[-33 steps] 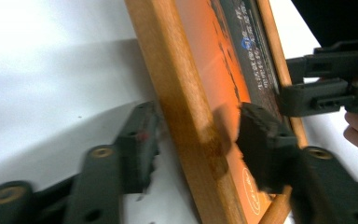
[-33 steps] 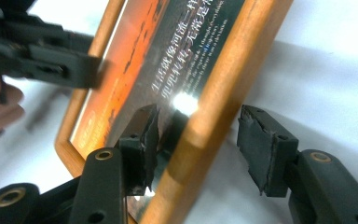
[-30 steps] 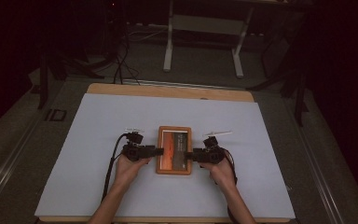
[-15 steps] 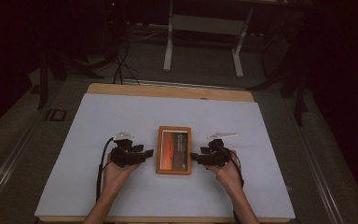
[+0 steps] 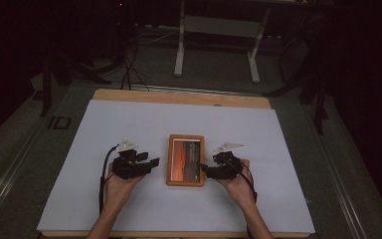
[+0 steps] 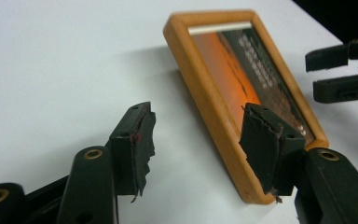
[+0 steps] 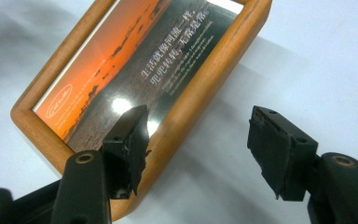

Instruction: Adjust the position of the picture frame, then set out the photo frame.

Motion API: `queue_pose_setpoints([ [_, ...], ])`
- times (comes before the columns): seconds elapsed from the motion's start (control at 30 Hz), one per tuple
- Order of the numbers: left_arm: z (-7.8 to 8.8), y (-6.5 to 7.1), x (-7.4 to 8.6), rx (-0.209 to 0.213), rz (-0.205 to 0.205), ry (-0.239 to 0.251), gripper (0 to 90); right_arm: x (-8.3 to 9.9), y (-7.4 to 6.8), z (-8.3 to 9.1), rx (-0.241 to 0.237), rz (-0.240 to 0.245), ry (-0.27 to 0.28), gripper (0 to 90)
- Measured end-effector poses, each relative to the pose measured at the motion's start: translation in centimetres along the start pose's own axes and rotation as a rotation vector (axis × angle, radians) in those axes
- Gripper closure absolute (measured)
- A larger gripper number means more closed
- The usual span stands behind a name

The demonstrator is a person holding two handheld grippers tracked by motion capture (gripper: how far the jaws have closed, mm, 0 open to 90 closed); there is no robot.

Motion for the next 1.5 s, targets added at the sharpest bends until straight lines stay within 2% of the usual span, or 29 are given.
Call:
queue_pose_setpoints([
  [0.1, 0.2, 0.0, -0.2, 0.004, 0.001, 0.01, 44.5, -0.1, 0.0, 0.1, 0.0, 0.004, 0.007, 38.2],
  [0.2, 1.2, 0.0, -0.9, 0.004, 0.001, 0.038, 44.5, 0.0, 0.1, 0.1, 0.001, 0.007, 0.008, 40.3],
  [0.3, 1.3, -0.1, -1.0, 0.004, 0.003, 0.044, 44.5, 0.0, 0.0, 0.1, -0.005, 0.006, 0.0, 40.3],
  [0.43, 1.5, -0.4, -1.2, 0.002, 0.013, 0.044, 44.7, -0.4, -0.1, 0.4, -0.015, 0.012, 0.024, 34.0],
  [0.57, 1.7, -0.3, -1.3, 0.006, 0.011, 0.047, 44.8, -1.0, 0.0, 0.7, 0.005, 0.016, 0.027, 36.7],
  [0.73, 2.0, -0.2, -1.6, 0.011, 0.003, 0.047, 44.7, -1.7, 0.5, 0.9, 0.017, 0.016, 0.045, 43.1],
  [0.83, 2.4, -0.4, -1.7, 0.015, 0.006, 0.05, 44.9, -1.8, 1.0, 0.4, 0.019, 0.019, 0.048, 47.9],
  [1.0, 2.7, -0.6, -1.9, 0.008, 0.002, 0.045, 45.0, -2.1, 0.9, -0.4, -0.032, 0.035, 0.057, 58.6],
  [1.3, 2.7, -0.3, -1.8, 0.008, -0.019, 0.037, 45.5, -3.9, 1.3, -1.4, 0.005, 0.084, 0.072, 71.2],
  [1.5, 2.9, -0.2, -2.0, 0.026, -0.007, 0.041, 45.1, -5.0, 1.9, -1.6, 0.058, 0.105, 0.082, 88.7],
])
Point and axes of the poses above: each handheld gripper's, and its own axes: z roughly backward along the jaws, x roughly out of its underside, y roughly to its right, the point moved 8 cm from there along -z, roughly forward along the jaws, and after that the axes turned 10 degrees about z, right-handed, at the moved point
